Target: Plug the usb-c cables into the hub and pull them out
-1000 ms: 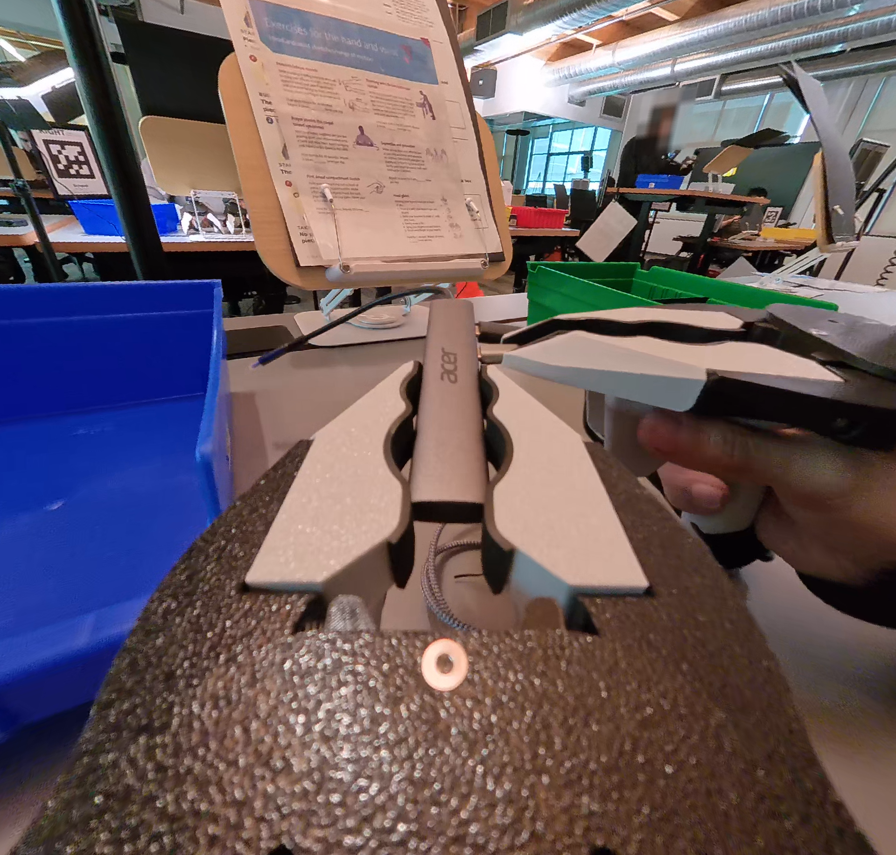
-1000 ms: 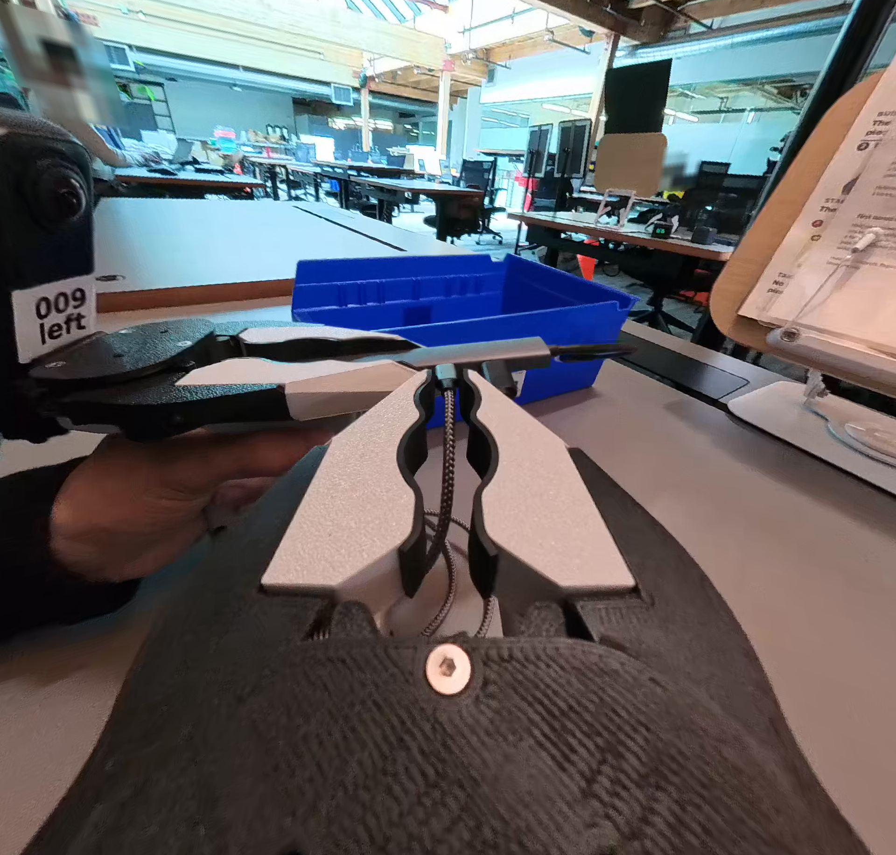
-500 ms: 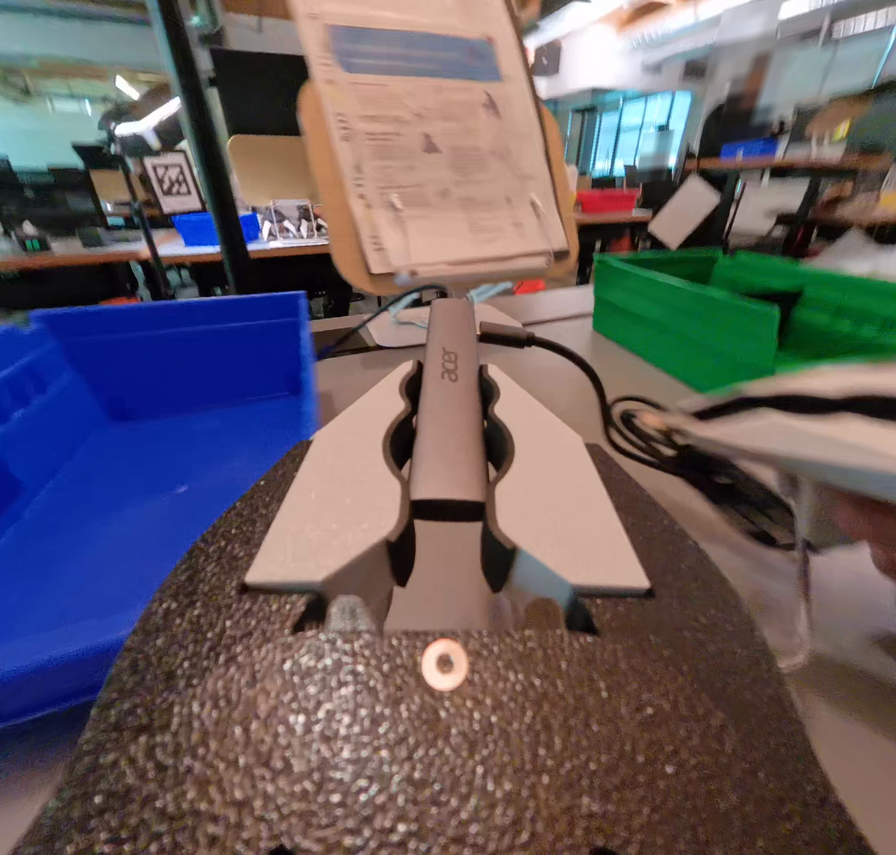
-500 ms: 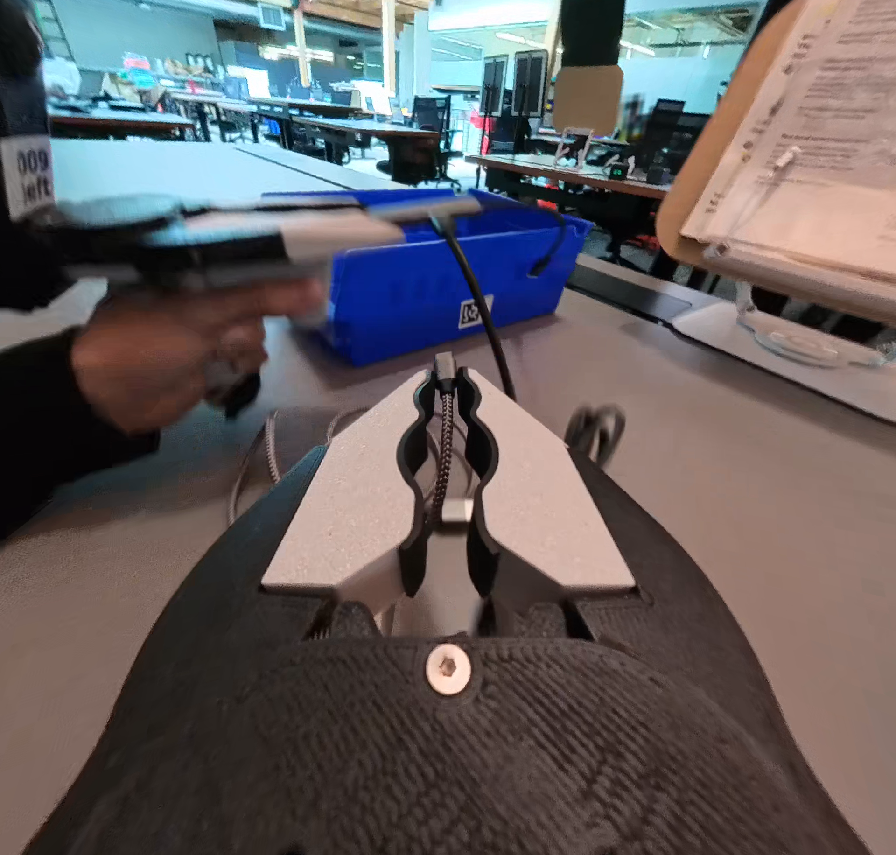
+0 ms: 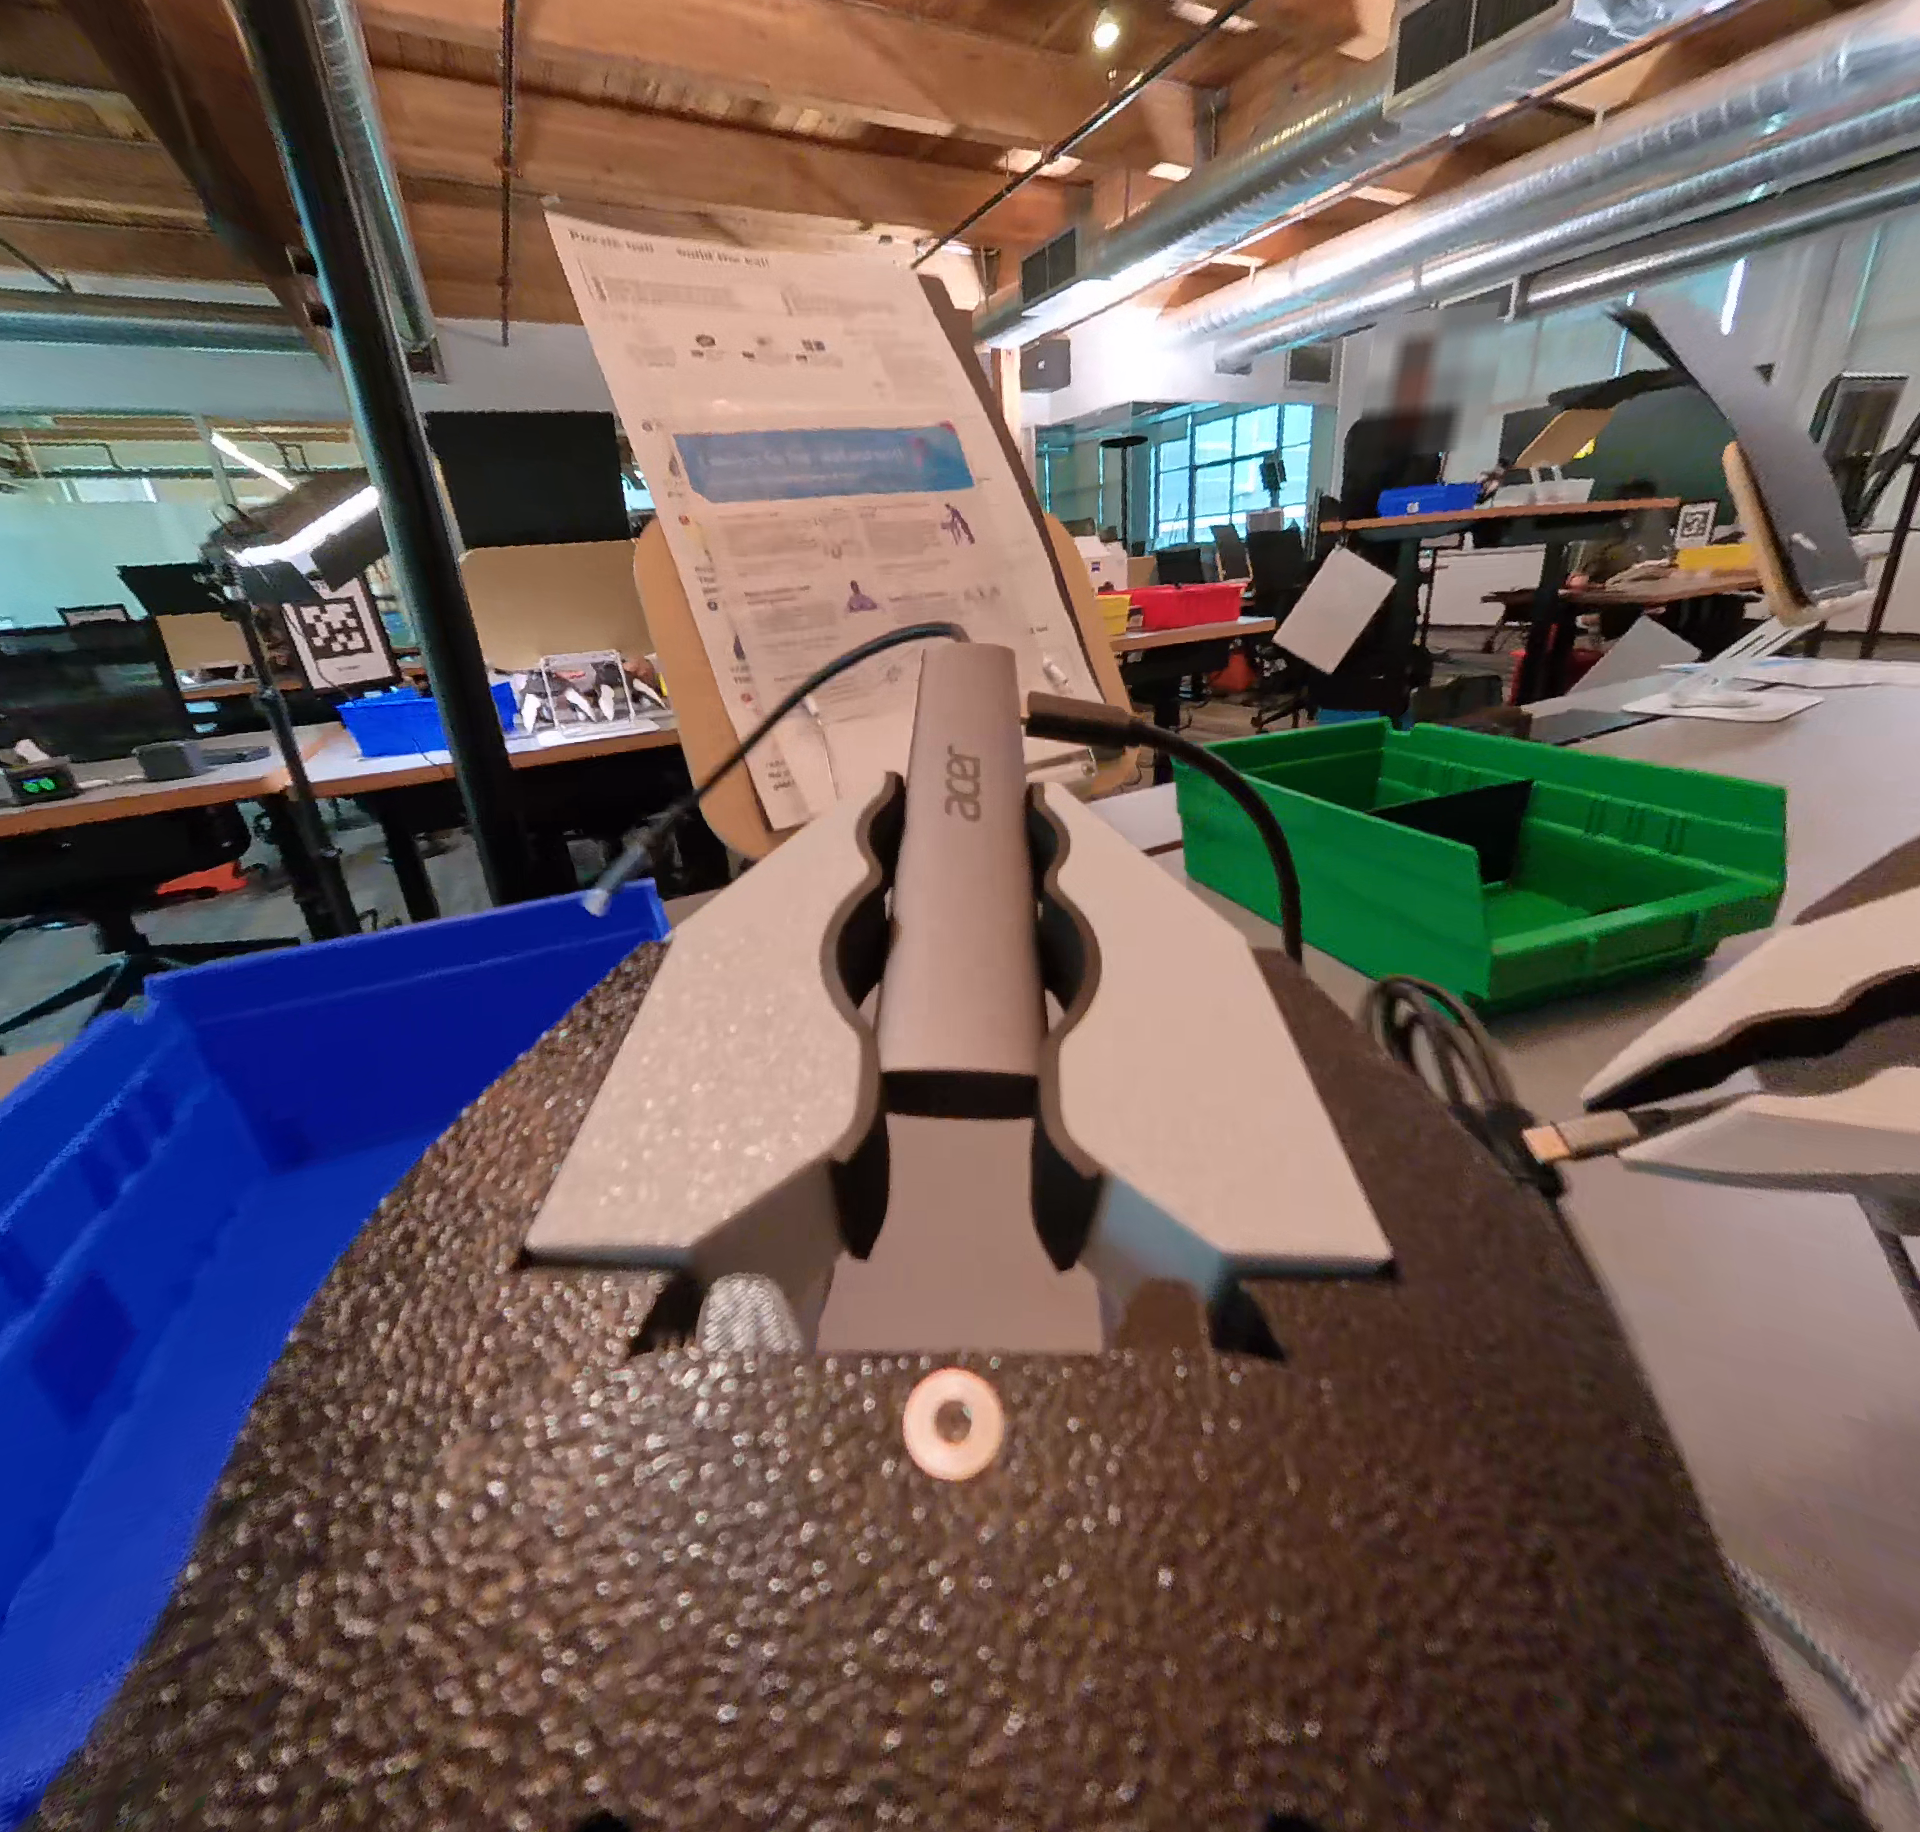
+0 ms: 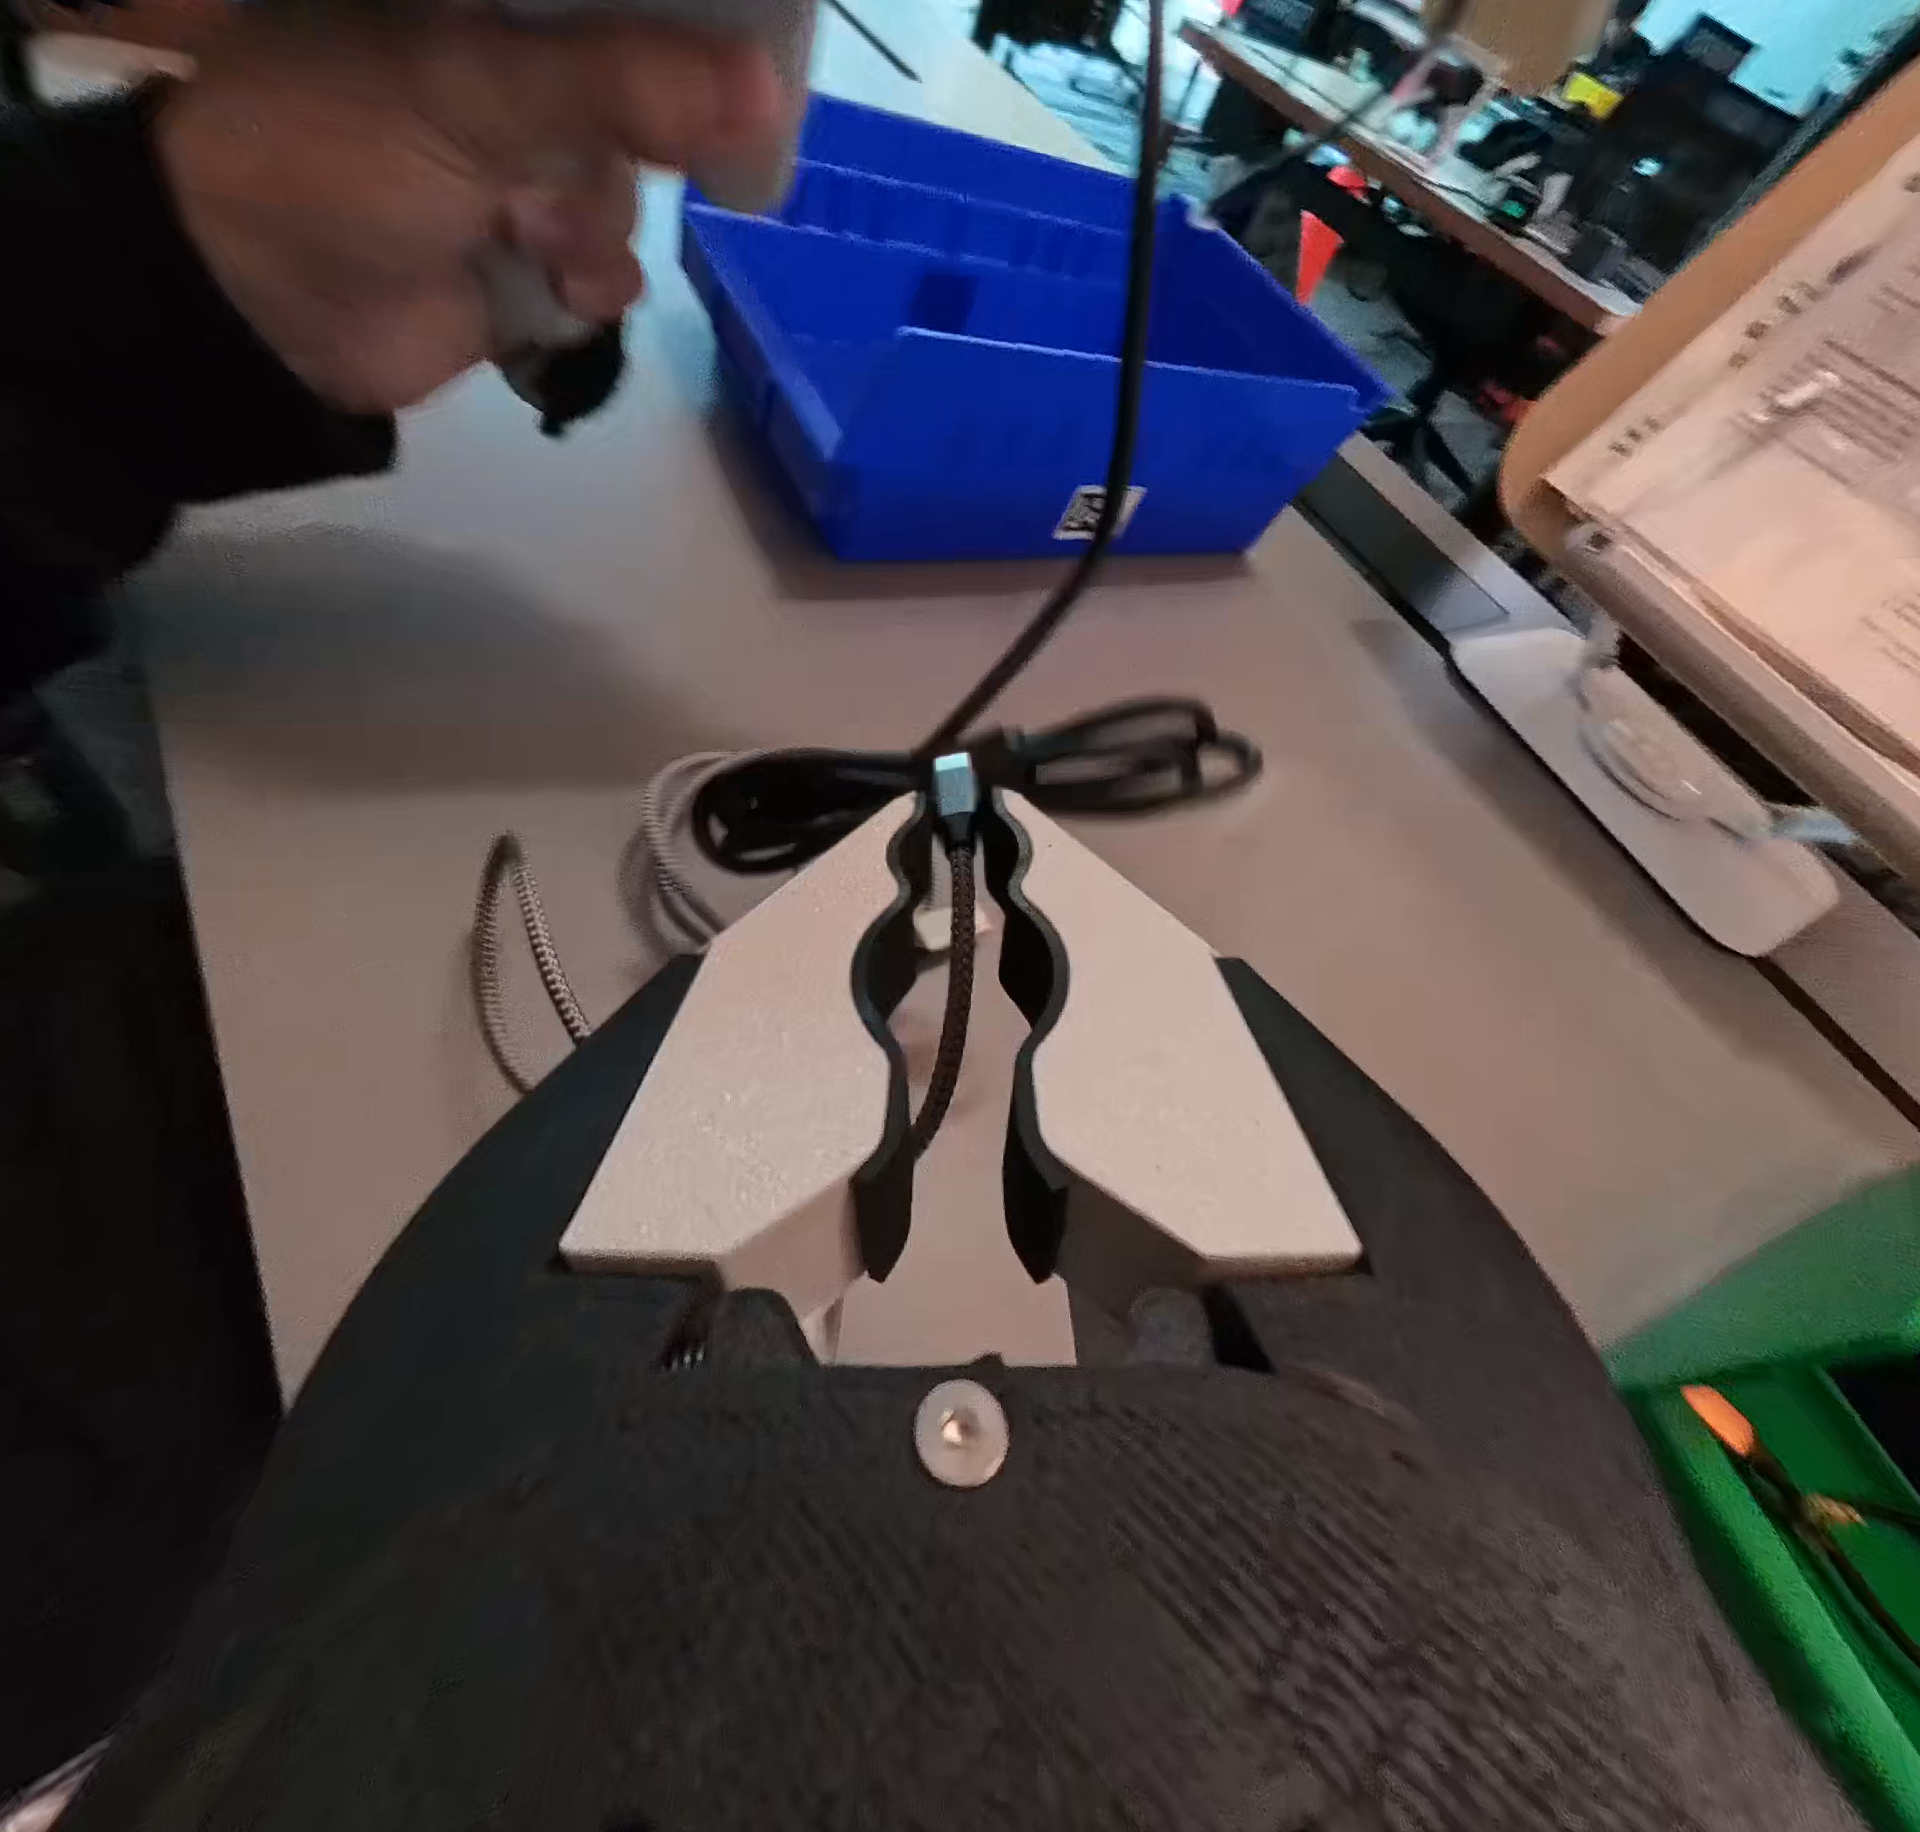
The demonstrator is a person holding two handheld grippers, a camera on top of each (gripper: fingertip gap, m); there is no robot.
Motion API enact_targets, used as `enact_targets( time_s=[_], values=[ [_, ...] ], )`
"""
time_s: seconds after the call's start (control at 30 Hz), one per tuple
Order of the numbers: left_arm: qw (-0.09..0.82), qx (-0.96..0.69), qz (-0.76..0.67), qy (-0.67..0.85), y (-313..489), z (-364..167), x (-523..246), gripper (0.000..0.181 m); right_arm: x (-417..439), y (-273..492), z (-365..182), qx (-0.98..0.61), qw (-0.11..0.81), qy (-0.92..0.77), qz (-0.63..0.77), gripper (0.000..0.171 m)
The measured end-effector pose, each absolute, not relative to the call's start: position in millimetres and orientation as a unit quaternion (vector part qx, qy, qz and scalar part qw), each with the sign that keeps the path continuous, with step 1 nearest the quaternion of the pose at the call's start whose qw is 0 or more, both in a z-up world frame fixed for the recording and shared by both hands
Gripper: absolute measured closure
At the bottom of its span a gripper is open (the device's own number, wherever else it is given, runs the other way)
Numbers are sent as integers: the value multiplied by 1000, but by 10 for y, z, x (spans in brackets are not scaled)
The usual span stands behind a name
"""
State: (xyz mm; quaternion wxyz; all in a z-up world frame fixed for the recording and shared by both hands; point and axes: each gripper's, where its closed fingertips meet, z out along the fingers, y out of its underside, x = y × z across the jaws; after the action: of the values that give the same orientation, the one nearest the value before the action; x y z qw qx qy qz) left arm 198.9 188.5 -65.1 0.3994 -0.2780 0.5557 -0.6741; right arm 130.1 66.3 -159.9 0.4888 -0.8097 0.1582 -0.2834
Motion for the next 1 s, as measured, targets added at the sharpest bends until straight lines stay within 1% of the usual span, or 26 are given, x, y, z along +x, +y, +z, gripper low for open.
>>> enact_targets(
  time_s=[0.07,0.17,0.23,0.3,0.4,0.5,0.67,0.8,0.93,1.0],
  values=[
    [417,-273,-677,541,1964,-499,1911,160,1332,498,-1471,-800,491,174,-297,163],
    [433,-269,-686,520,2103,-273,1802,160,1348,255,-1032,-760,532,181,-326,163],
    [434,-268,-693,510,2176,-189,1760,160,1418,73,-692,-743,531,178,-367,163],
    [430,-266,-696,510,2203,-170,1752,160,1427,8,-331,-740,536,159,-373,163],
    [407,-269,-706,514,2171,-222,1781,160,1336,13,319,-725,572,121,-365,163],
    [388,-274,-712,518,2139,-275,1820,160,1415,-177,862,-720,551,120,-403,164],
    [374,-281,-709,527,2121,-365,1882,160,1791,-715,1698,-697,516,165,-469,163],
    [364,-288,-708,532,2106,-430,1924,160,2198,-1114,2158,-685,496,211,-491,163],
    [356,-289,-710,535,2079,-464,1939,160,2546,-1372,2419,-674,470,242,-516,163],
    [353,-289,-710,537,2060,-478,1944,160,2636,-1407,2527,-659,477,251,-524,163]
  ],
)
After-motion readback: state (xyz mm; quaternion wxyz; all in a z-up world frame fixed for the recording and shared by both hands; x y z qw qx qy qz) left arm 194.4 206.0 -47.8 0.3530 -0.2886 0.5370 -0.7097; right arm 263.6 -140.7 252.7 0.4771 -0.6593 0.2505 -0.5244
